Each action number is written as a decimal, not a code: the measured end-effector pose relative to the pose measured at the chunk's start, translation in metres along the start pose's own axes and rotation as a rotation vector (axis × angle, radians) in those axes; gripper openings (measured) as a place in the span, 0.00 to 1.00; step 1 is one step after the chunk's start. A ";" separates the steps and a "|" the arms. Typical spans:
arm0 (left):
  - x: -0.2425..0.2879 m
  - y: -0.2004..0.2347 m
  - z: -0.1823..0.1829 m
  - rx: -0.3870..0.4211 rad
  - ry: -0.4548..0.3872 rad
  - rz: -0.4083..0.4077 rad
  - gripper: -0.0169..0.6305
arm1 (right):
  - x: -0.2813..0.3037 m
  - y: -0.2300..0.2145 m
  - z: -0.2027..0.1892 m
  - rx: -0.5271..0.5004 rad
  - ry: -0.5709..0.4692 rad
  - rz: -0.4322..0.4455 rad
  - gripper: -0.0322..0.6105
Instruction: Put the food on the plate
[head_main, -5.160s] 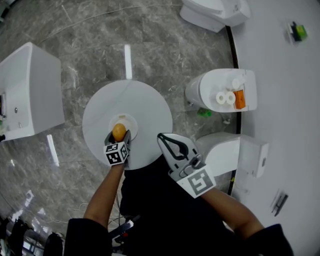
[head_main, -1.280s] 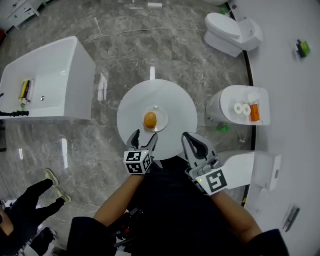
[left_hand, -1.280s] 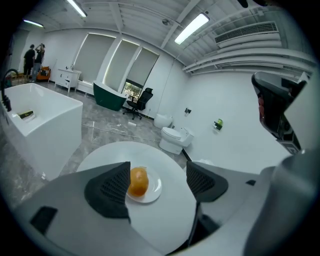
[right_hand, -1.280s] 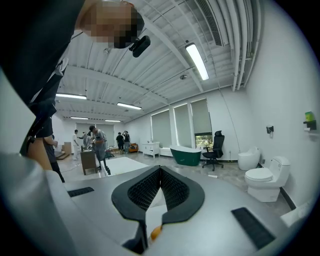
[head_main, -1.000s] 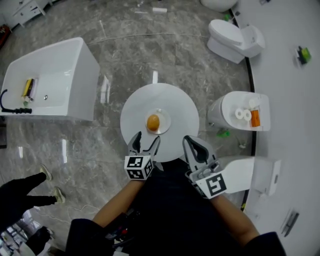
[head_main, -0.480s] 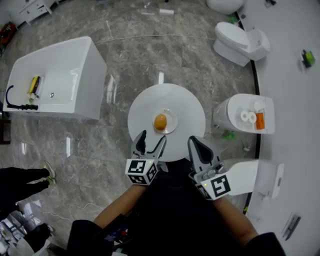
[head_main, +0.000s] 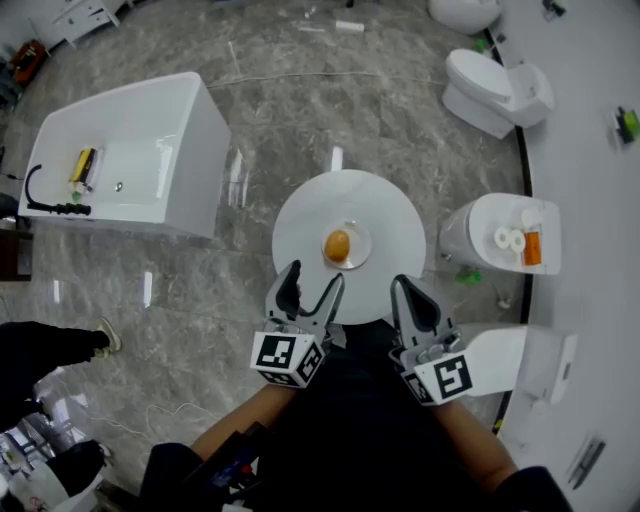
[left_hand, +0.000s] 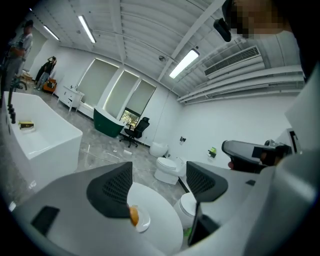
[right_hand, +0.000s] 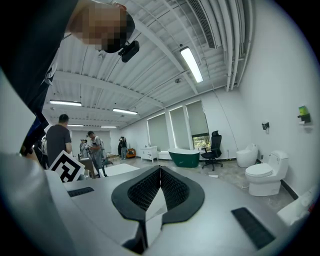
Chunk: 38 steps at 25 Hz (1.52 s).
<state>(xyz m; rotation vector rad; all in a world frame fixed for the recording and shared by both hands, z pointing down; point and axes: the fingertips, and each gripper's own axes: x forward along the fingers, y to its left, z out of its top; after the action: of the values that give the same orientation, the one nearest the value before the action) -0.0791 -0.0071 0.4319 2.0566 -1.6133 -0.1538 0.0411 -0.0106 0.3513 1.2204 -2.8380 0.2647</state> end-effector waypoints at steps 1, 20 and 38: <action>-0.002 -0.002 0.005 0.008 -0.012 -0.005 0.55 | 0.001 0.001 0.000 0.000 -0.001 0.002 0.06; -0.035 -0.014 0.072 0.139 -0.173 0.004 0.55 | 0.021 0.023 0.022 -0.037 -0.044 0.047 0.06; -0.070 -0.018 0.088 0.156 -0.252 -0.061 0.39 | 0.024 0.056 0.027 -0.045 -0.042 0.075 0.06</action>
<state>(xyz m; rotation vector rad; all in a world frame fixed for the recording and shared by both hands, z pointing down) -0.1182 0.0325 0.3320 2.2819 -1.7594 -0.3307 -0.0155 0.0056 0.3192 1.1259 -2.9121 0.1790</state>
